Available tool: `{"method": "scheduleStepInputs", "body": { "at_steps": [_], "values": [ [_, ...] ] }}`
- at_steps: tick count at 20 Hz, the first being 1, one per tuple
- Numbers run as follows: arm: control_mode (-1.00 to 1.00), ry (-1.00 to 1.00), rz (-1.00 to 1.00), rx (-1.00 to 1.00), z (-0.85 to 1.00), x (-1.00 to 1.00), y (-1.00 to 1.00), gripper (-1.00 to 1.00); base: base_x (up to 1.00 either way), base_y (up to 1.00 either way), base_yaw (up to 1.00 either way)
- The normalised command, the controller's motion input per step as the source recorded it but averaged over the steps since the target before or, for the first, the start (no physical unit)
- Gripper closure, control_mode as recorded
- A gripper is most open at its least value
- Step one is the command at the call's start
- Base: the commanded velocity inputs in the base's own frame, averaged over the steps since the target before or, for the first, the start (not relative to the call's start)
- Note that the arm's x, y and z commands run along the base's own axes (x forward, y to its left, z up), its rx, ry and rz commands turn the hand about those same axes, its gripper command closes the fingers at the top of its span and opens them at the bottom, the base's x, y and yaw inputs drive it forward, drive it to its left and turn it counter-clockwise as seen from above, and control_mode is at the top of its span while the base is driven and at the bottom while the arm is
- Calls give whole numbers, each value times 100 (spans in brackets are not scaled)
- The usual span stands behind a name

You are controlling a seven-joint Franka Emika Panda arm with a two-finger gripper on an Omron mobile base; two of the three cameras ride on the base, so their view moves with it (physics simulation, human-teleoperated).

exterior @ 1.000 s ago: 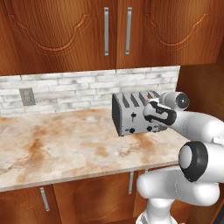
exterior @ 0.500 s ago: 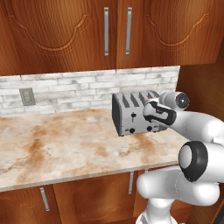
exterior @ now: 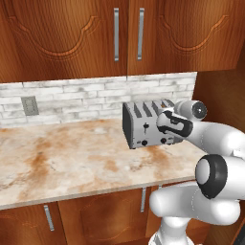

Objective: Start the toaster. Once the lever pops up, take the bread to the plate on the dining counter.

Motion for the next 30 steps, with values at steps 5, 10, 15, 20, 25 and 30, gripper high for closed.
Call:
{"method": "scheduleStepInputs", "body": {
  "at_steps": [5,10,15,20,25,30],
  "values": [
    [-100,0,0,0,0,0,0,-100,0,0,0],
    [-100,0,0,0,0,0,0,-100,0,0,0],
    [-100,0,0,0,0,0,0,-100,0,0,0],
    [-100,0,0,0,0,0,0,-100,0,0,0],
    [-100,0,0,0,0,0,0,-100,0,0,0],
    [-100,0,0,0,0,0,0,-100,0,0,0]
  ]
}}
